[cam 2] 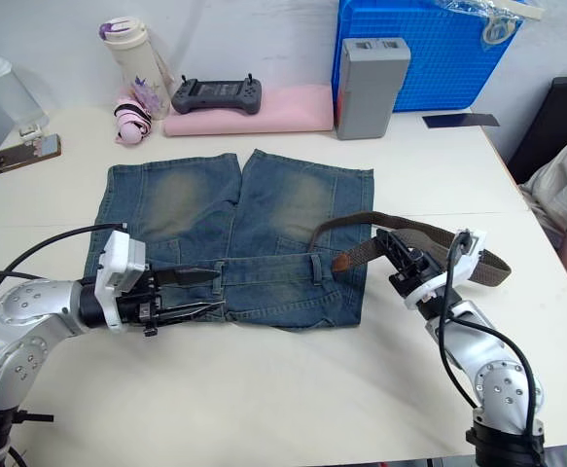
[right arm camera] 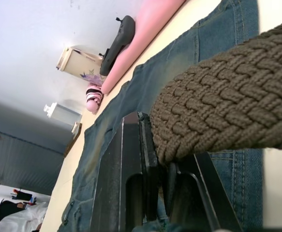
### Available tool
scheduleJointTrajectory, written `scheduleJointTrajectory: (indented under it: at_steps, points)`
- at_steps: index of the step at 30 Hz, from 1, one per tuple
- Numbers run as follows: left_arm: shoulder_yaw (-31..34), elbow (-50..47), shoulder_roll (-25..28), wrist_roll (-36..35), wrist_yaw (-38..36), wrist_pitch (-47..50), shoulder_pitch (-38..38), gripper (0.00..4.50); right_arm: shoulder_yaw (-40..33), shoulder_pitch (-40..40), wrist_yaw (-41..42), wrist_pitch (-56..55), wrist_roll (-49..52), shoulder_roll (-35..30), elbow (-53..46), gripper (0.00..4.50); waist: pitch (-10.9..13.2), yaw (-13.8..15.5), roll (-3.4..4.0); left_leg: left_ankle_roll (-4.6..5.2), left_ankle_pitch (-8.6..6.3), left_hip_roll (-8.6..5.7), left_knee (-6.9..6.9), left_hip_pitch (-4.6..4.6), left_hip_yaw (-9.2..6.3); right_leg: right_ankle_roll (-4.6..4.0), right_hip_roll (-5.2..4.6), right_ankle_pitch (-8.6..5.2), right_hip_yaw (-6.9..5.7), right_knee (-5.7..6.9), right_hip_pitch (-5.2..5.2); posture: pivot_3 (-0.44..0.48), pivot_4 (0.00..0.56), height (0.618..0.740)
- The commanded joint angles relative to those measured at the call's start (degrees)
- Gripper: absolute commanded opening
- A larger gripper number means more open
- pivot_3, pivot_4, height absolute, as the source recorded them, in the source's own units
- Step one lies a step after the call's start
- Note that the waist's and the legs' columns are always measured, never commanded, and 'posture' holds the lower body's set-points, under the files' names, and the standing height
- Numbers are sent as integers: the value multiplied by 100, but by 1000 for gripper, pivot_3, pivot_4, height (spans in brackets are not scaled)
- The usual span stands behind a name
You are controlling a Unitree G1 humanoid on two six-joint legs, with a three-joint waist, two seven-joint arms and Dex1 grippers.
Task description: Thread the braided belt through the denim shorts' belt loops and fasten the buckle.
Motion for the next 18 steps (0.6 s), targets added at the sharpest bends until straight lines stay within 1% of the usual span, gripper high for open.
scheduleJointTrajectory:
  at_steps: [1,6,8,11,13,16,18]
  points:
    - [9,-105,25,14,-65,-85,-177,2723,139,9,180,-13,-272,202,-50,0,0,3,0,0,0,0,0,0,0,0,0,0,0,0,0,0,150,728]
    - [13,-27,64,76,-136,-93,-257,2723,187,52,185,-9,-497,491,63,0,-2,-14,3,0,0,0,0,2,1,0,0,0,2,0,1,0,150,728]
    - [14,-5,76,99,-151,-90,-286,2723,51,90,246,-15,-515,458,44,0,-2,-11,3,0,0,0,0,2,0,0,0,0,1,1,0,0,150,728]
    - [31,30,86,137,-184,-92,-310,2723,-379,40,283,-15,-11,321,-80,0,-2,-3,3,0,0,0,0,1,0,0,0,0,1,1,0,0,150,728]
    - [44,35,87,147,-206,-94,-302,2723,-527,7,259,-5,299,292,-155,0,-2,2,3,0,0,0,1,0,0,0,0,0,1,0,0,0,150,728]
    - [34,40,80,166,-215,-92,-308,2723,-651,55,333,91,578,186,-222,0,-2,1,3,0,0,0,0,1,0,0,0,0,0,1,0,0,150,728]
    - [39,37,68,162,-205,-84,-301,2723,-606,117,366,164,592,145,-228,0,-2,-2,3,0,0,0,0,2,0,0,0,0,1,1,0,0,150,728]
